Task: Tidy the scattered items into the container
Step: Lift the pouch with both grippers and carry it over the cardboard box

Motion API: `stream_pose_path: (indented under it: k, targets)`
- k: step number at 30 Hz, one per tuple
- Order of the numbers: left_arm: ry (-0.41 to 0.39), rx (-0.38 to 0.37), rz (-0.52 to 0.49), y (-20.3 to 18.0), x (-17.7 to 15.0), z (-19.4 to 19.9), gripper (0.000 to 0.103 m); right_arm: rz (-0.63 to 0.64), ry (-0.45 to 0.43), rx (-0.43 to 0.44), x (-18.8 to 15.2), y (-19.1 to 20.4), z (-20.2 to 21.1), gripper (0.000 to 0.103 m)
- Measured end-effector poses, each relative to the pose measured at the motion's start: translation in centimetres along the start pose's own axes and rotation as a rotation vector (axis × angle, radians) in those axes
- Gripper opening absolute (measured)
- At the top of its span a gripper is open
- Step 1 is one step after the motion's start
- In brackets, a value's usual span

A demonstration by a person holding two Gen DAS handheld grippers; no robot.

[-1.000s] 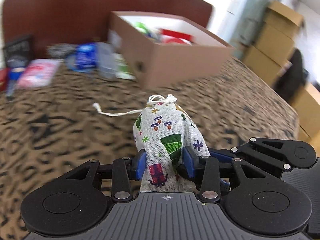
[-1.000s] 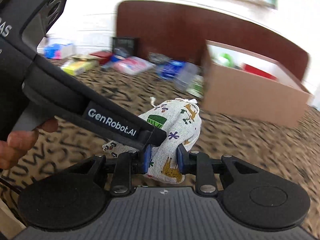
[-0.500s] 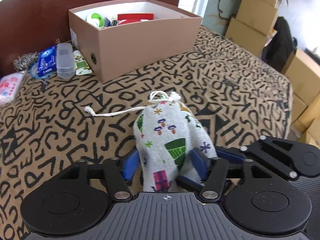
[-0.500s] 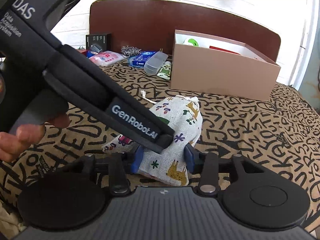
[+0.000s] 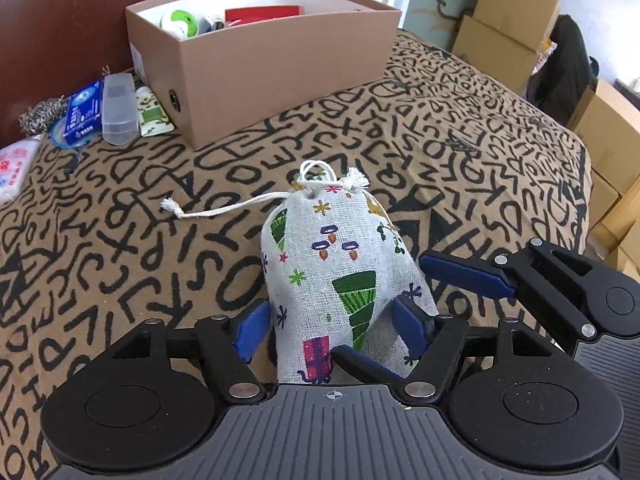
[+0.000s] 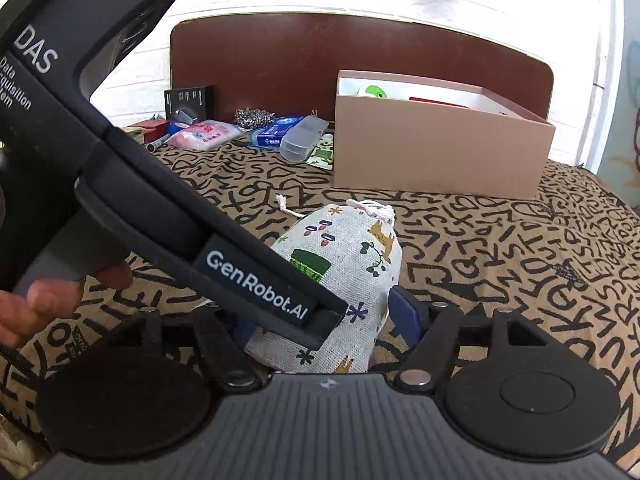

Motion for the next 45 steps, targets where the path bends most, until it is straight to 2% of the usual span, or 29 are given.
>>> stream_pose_path:
  k: [6, 8, 9, 12, 14, 20, 27, 32, 39, 45]
  targets:
    - [0.001, -0.005, 0.004, 0.1, 0.1, -0.1, 0.077, -0.01, 0.006, 0.014, 0.0, 0.0, -0.7, 0.073]
    - [0.005, -0.009, 0.011, 0.2, 0.2, -0.2, 0.076, -0.02, 0.012, 0.038, -0.1, 0.1, -0.9, 0.067]
    - [0.005, -0.008, 0.009, 0.2, 0.3, -0.3, 0.072, -0.018, 0.013, 0.04, 0.0, 0.1, -0.9, 0.065]
    - [0.0, -0.001, -0.011, 0.0, 0.3, 0.0, 0.063, -0.013, 0.011, 0.032, 0.2, 0.2, -0.6, 0.055]
    - [-0.005, -0.002, -0.008, 0.0, 0.4, 0.3, 0.061, -0.02, 0.008, 0.026, 0.4, 0.1, -0.4, 0.047]
    - [-0.032, 0.0, -0.025, -0.6, 1.0, 1.4, 0.057, 0.012, -0.017, 0.003, 1.0, 0.3, 0.4, 0.043]
    - [-0.144, 0.002, -0.04, -1.4, 2.8, 4.0, 0.057, 0.035, -0.102, -0.023, 3.0, -0.3, 2.3, 0.043]
    - [-0.231, 0.015, -0.042, -1.4, 5.2, 5.9, 0.058, 0.075, -0.17, -0.034, 5.6, -0.9, 2.8, 0.044]
    - [-0.373, 0.06, -0.042, -0.7, 9.6, 9.3, 0.058, 0.142, -0.285, -0.02, 10.7, -1.7, 3.1, 0.044]
    - [-0.482, 0.106, -0.044, 0.6, 14.6, 11.3, 0.058, 0.191, -0.382, -0.011, 16.2, -2.7, 1.7, 0.044]
Point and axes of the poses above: each gripper's, at about its wrist camera, not at the fingertips, and z roughly against the way its jaws point, y to its left, x to its top, the point moved 4 cm from there along -z, roughly the way its jaws point, and after that the axes turned 2 degrees about -x, right-handed, at the moved point
